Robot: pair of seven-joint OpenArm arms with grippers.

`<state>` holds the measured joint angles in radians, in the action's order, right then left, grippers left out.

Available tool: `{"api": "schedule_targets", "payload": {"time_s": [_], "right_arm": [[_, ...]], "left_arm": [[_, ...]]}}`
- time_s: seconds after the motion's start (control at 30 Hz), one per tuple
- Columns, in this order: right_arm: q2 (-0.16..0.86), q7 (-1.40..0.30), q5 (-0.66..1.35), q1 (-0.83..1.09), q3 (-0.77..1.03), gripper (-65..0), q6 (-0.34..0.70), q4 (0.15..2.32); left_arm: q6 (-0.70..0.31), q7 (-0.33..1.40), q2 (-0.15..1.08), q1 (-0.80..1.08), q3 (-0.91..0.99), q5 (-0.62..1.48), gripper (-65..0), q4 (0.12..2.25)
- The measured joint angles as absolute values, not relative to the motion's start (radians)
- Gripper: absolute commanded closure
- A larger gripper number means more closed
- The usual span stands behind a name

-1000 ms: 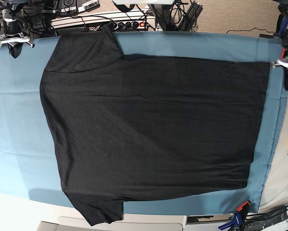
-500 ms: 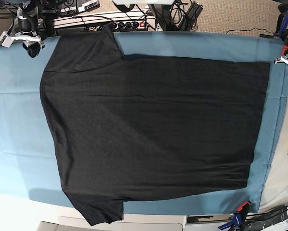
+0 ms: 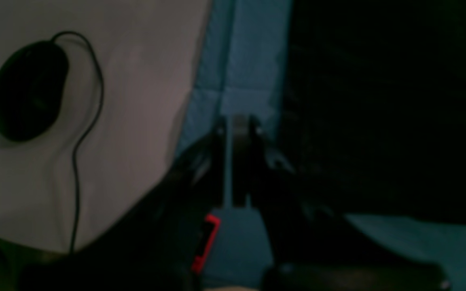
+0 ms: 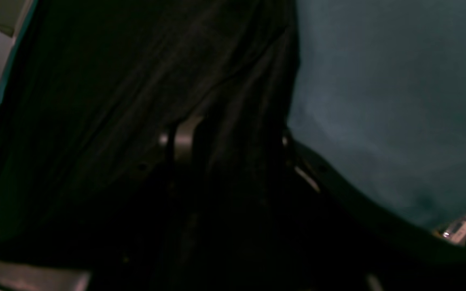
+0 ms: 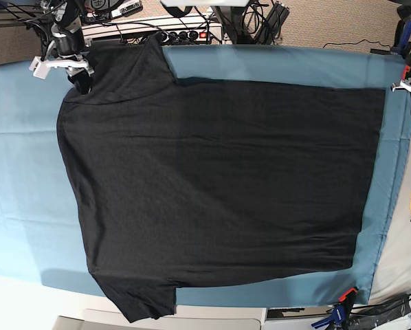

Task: Fold the T-shirt properly
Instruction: 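Grasp the black shirt's shoulder corners with both grippers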

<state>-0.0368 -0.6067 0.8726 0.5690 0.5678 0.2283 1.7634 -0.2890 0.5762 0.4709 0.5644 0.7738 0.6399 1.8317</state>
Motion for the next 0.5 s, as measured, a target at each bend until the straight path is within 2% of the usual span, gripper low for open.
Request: {"api": "schedule_targets", "payload": {"time_s": [0.43,0.47,0.5], "right_arm": [[0.003,-0.722,0.909,0.606,0.560,-24.2,0.291,1.768],[0.006,-0.724,0.910,0.610,0.560,-23.6,0.293,1.768],[0.011,-0.725,0.911,0.614,0.560,-20.4,0.293,1.768]], "left_arm": [[-0.289,0.591,0.471,0.564,0.774,0.648,-3.9,1.832],[-0.289,0.596,0.471,0.564,0.774,0.659,-4.0,1.832],[-0.289,0.603,0.471,0.564,0.774,0.668,-4.0,1.832]]}}
